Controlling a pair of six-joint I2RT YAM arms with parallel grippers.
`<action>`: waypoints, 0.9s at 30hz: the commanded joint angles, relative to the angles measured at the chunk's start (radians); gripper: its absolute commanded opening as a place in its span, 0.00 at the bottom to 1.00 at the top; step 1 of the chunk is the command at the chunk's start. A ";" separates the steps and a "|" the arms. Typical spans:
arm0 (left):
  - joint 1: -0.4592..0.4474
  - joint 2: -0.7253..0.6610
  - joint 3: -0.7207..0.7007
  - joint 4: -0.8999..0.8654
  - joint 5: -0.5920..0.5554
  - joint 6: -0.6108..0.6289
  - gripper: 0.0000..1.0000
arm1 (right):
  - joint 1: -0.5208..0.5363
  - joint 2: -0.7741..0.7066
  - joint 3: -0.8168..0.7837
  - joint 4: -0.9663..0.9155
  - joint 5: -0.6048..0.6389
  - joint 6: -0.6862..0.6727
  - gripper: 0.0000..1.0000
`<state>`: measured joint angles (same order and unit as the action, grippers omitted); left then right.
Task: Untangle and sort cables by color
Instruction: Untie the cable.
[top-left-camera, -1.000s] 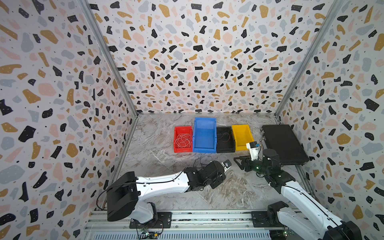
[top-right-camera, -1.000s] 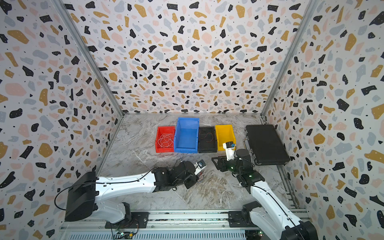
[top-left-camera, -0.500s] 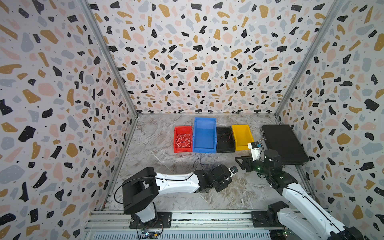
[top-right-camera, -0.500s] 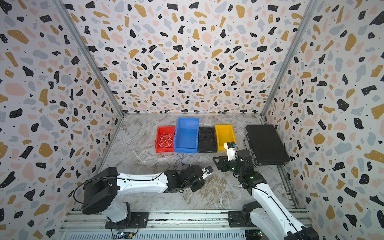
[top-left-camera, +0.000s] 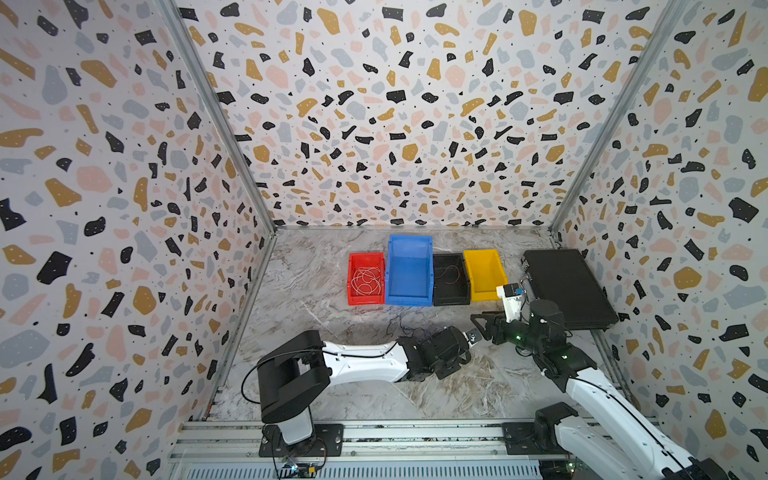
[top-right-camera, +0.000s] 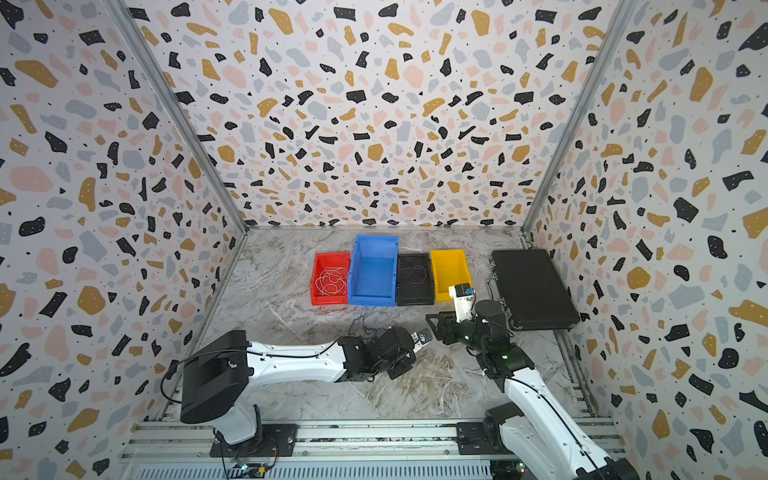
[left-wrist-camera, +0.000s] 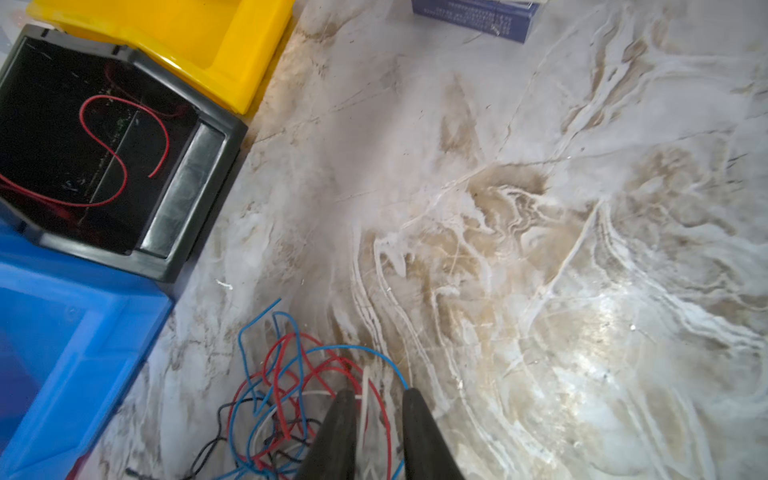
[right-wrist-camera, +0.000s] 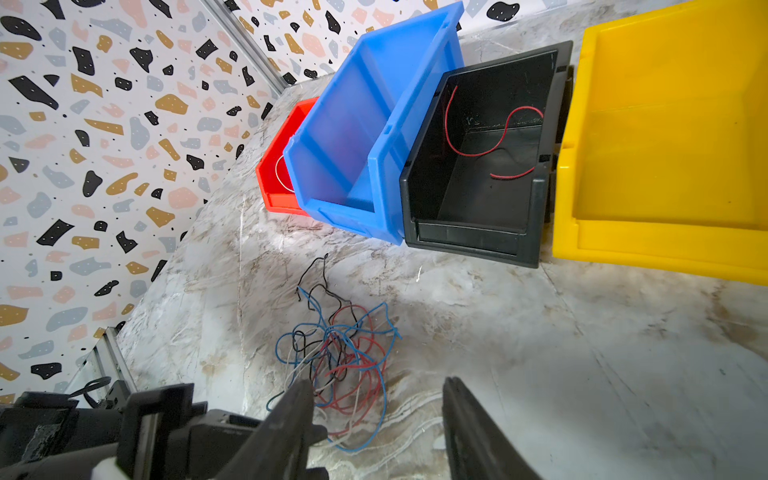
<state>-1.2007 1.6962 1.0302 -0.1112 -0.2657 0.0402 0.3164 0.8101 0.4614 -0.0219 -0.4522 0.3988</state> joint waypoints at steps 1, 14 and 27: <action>-0.002 -0.004 0.010 -0.027 -0.057 -0.012 0.27 | 0.002 -0.019 0.036 -0.013 0.007 -0.016 0.54; 0.019 -0.254 0.023 -0.099 -0.127 -0.093 0.00 | 0.003 0.027 0.026 0.020 -0.006 -0.021 0.58; 0.053 -0.474 0.348 -0.344 -0.221 -0.025 0.00 | 0.089 0.106 0.031 0.183 -0.178 -0.007 0.61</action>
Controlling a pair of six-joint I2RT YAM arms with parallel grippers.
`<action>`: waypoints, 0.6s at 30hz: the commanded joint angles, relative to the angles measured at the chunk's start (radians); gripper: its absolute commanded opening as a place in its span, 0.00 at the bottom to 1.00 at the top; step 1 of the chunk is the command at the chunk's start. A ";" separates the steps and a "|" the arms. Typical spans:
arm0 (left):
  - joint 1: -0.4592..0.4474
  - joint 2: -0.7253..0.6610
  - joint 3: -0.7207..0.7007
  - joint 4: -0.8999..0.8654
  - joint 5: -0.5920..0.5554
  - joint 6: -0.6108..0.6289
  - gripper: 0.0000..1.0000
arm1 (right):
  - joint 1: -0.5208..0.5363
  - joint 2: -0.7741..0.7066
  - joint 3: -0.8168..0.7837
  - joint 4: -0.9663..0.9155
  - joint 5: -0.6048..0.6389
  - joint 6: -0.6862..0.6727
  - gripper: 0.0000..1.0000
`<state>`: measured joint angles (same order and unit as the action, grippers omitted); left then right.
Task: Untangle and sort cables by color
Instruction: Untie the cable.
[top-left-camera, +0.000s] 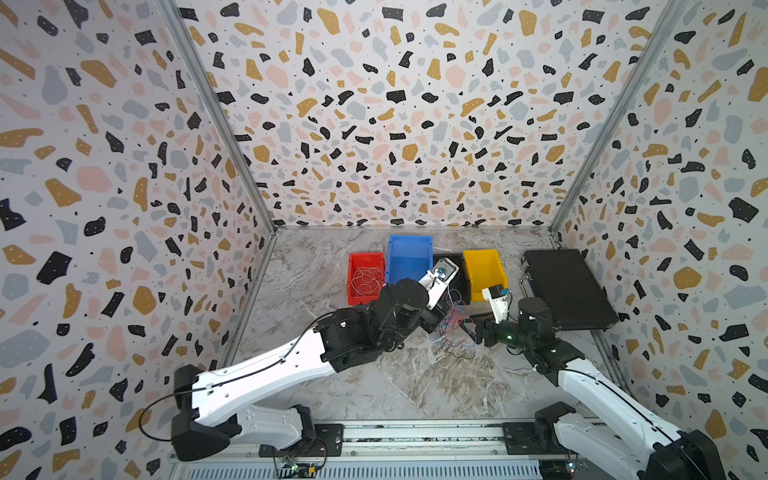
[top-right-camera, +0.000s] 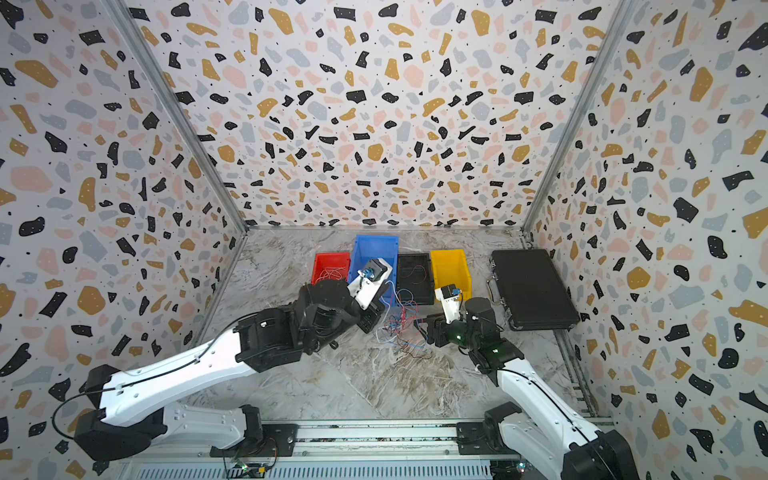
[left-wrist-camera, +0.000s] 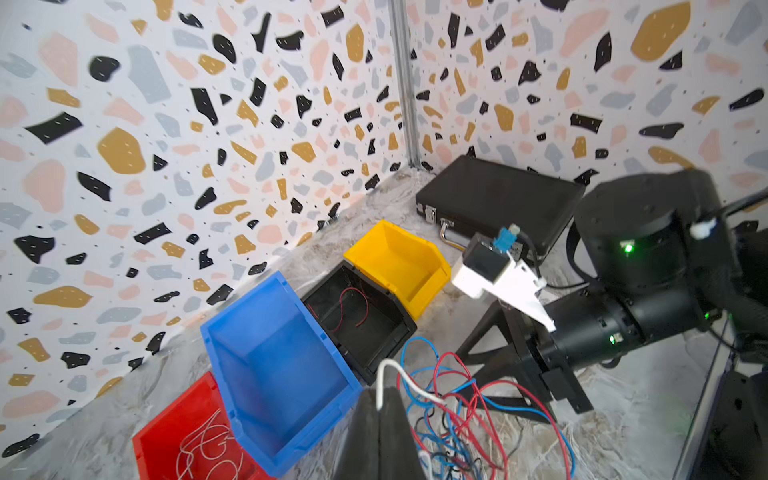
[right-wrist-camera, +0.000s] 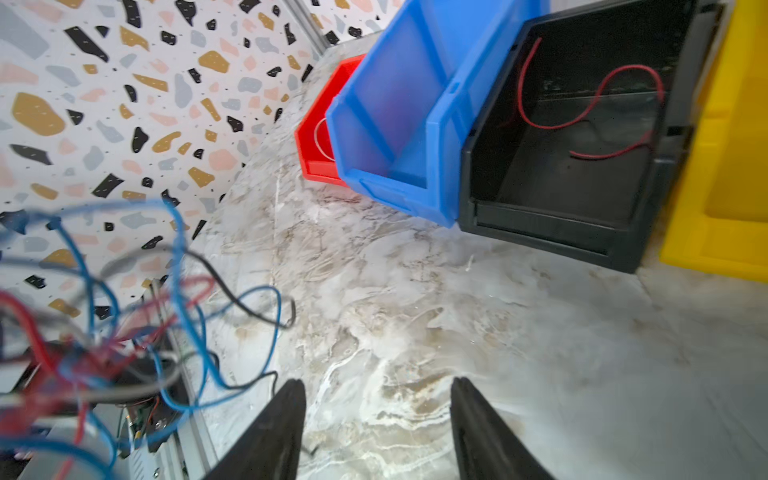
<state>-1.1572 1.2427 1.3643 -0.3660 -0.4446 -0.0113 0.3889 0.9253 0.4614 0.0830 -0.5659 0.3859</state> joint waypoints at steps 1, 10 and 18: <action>0.010 -0.039 -0.003 -0.082 -0.042 0.018 0.00 | 0.019 -0.016 0.027 0.089 -0.071 0.010 0.61; 0.017 -0.075 -0.138 -0.041 -0.033 0.007 0.00 | 0.022 -0.111 0.010 0.125 -0.146 0.024 0.67; 0.023 -0.098 -0.154 -0.013 -0.022 0.002 0.00 | 0.129 0.013 0.052 0.191 -0.247 0.035 0.66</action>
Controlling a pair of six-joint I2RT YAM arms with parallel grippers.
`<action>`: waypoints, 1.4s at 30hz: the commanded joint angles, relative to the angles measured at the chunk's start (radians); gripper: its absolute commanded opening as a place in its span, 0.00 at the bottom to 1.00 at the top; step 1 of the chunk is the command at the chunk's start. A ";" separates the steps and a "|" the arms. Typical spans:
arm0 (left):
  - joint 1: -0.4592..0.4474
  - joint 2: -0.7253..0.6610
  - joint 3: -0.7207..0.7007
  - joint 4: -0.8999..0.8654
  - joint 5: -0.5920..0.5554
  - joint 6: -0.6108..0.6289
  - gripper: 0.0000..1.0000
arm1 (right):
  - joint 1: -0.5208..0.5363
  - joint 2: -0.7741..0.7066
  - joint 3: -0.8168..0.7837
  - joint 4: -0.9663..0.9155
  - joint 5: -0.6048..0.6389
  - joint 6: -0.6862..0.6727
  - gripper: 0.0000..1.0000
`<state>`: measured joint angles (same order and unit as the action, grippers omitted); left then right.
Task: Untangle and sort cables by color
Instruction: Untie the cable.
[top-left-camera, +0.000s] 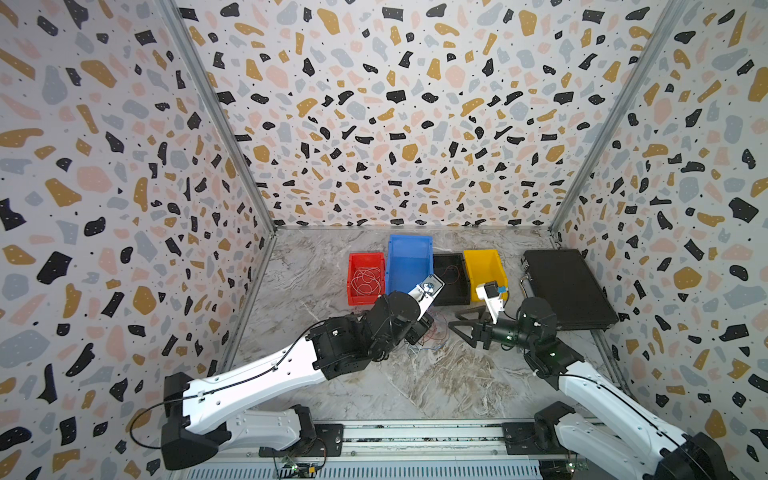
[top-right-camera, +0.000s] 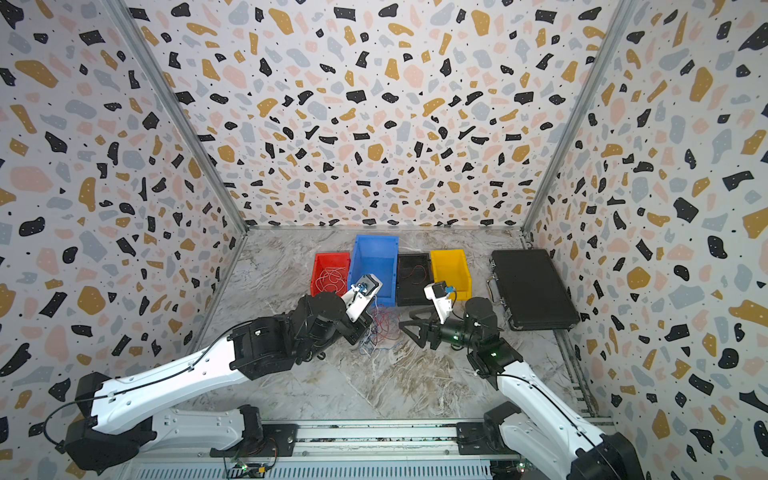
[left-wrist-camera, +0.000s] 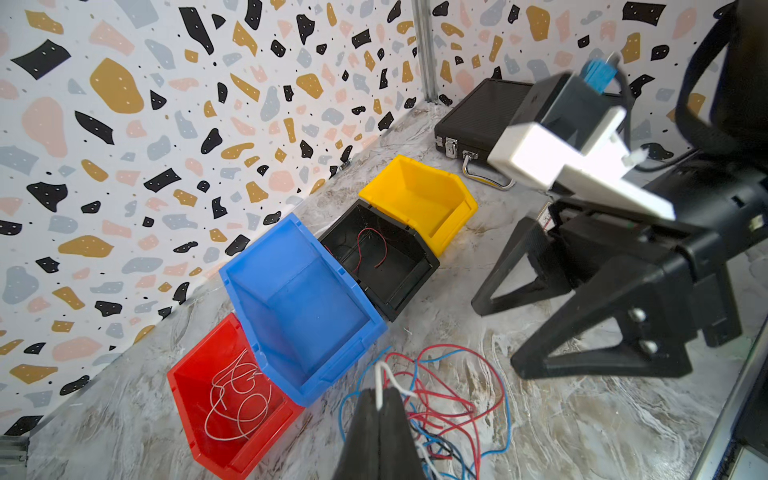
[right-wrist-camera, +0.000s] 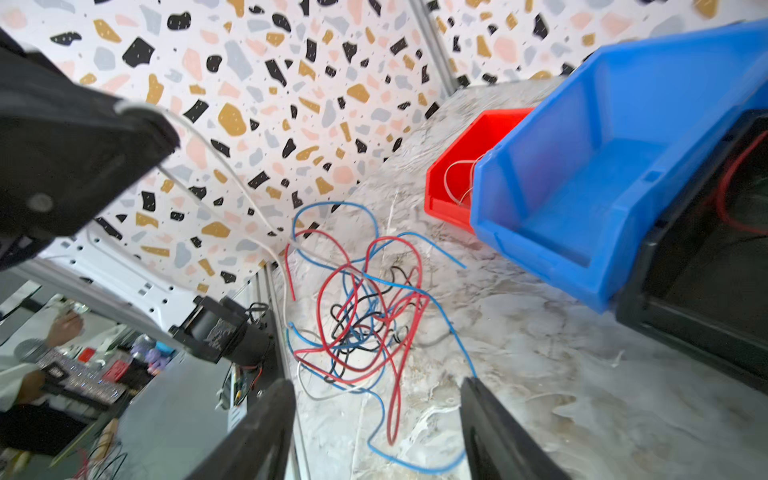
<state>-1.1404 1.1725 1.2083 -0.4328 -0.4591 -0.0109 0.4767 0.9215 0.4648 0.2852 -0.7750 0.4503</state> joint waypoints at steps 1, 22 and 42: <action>0.007 -0.032 0.000 0.055 -0.003 0.001 0.00 | 0.063 0.020 0.063 -0.056 -0.012 -0.063 0.67; 0.024 -0.104 -0.050 0.086 0.055 -0.044 0.00 | 0.165 0.175 0.138 -0.087 0.141 -0.136 0.29; 0.300 -0.270 -0.128 0.003 -0.031 -0.189 0.00 | 0.116 -0.170 0.373 -0.781 0.566 -0.305 0.00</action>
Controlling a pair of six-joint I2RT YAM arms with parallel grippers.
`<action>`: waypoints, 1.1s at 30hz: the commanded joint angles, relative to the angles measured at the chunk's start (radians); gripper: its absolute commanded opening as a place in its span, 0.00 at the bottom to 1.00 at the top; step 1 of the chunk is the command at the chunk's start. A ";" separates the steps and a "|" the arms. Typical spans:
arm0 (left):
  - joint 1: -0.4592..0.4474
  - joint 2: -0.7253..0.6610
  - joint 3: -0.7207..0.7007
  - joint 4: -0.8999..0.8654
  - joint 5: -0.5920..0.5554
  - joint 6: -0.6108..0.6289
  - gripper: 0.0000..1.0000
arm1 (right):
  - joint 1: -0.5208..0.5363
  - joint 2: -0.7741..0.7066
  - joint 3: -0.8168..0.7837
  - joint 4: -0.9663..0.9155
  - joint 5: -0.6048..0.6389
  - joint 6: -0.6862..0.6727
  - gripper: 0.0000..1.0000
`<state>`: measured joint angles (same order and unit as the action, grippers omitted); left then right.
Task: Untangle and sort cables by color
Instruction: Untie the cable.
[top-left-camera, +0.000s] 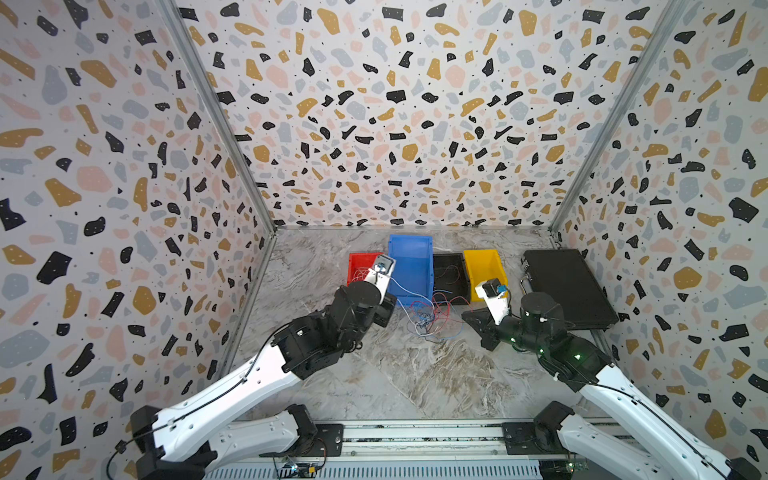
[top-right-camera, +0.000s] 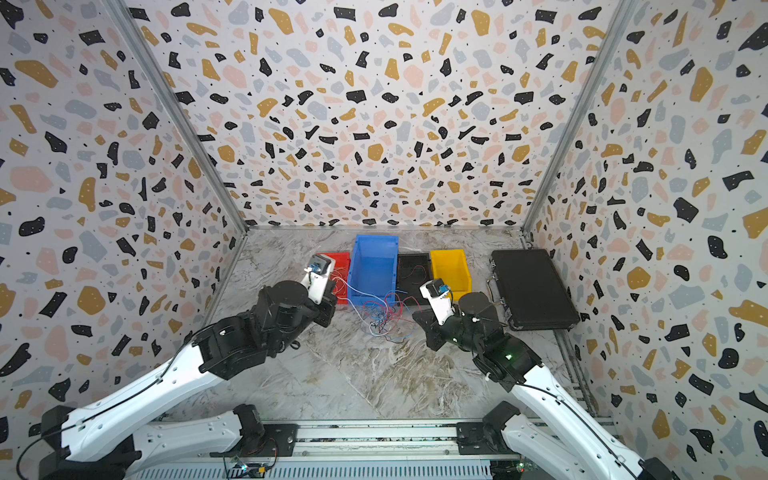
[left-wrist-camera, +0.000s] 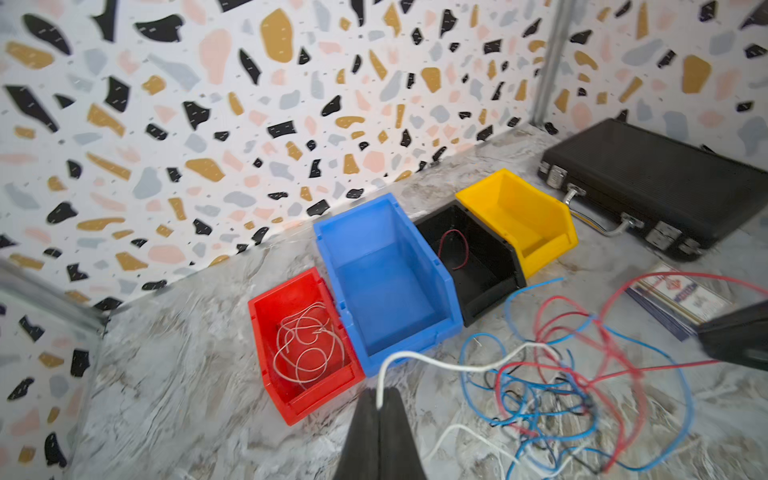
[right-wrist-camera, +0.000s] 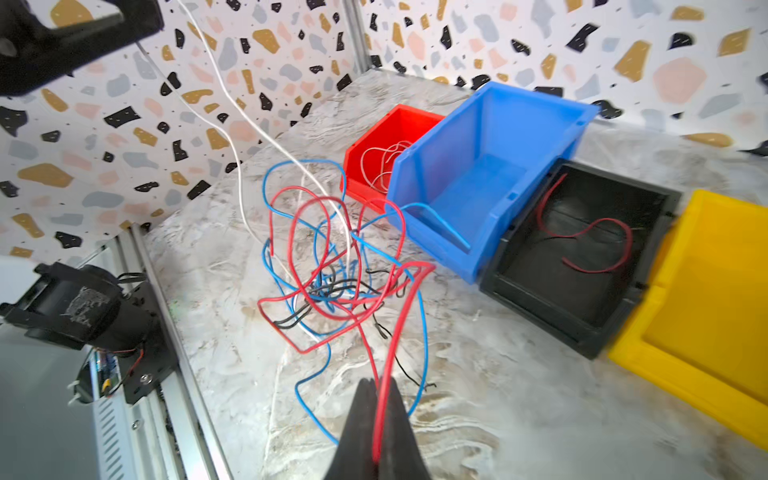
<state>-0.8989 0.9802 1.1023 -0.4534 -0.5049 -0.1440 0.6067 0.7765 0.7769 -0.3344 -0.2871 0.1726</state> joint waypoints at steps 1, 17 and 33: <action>0.081 -0.099 -0.023 0.019 0.005 -0.058 0.00 | -0.018 -0.041 0.074 -0.179 0.088 -0.022 0.00; 0.130 -0.149 0.094 -0.083 0.037 -0.037 0.00 | -0.019 -0.136 0.084 -0.394 0.167 -0.048 0.00; 0.108 -0.029 0.036 -0.039 0.482 -0.157 0.00 | -0.006 -0.016 -0.050 -0.006 -0.170 0.051 0.42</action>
<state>-0.7830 0.9703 1.1515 -0.5598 -0.1123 -0.2771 0.5907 0.8074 0.7288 -0.5106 -0.3336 0.1814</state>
